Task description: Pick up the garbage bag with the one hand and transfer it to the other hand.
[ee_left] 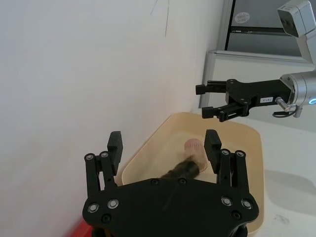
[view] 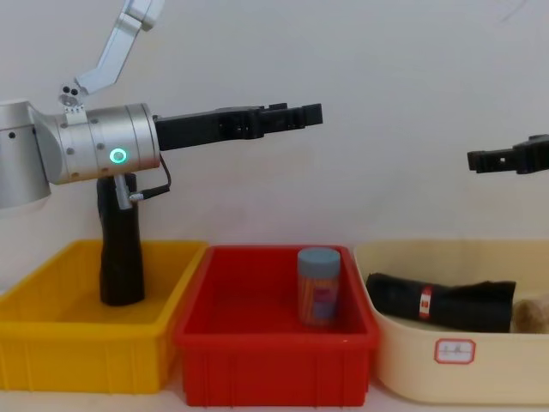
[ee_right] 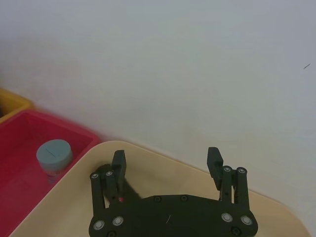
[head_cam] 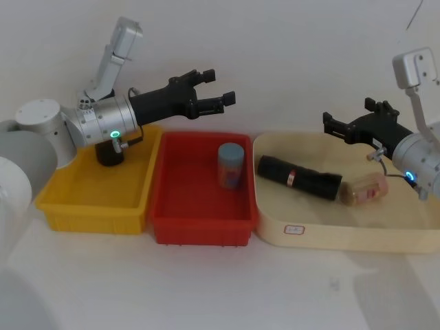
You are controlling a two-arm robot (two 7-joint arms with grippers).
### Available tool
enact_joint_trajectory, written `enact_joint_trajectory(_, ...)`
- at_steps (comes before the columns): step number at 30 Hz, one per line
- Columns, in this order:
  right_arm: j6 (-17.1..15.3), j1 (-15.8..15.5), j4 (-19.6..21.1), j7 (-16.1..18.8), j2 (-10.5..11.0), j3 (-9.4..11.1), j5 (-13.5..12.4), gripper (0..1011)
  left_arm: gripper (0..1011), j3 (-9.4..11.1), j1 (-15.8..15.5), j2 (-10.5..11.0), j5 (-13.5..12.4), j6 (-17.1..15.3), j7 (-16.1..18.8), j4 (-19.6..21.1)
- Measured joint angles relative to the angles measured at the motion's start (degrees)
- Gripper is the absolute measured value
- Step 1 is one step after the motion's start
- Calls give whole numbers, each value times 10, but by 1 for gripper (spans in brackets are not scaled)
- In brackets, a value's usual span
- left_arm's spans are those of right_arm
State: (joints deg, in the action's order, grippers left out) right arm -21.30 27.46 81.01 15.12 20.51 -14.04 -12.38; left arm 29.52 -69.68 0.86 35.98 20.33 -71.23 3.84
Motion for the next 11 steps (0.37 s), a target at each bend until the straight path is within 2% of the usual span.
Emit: enact_joint_trajectory(11, -1, 0, 1, 1, 1, 0, 0, 1000, 1001, 0, 0, 0, 0, 0, 0, 0)
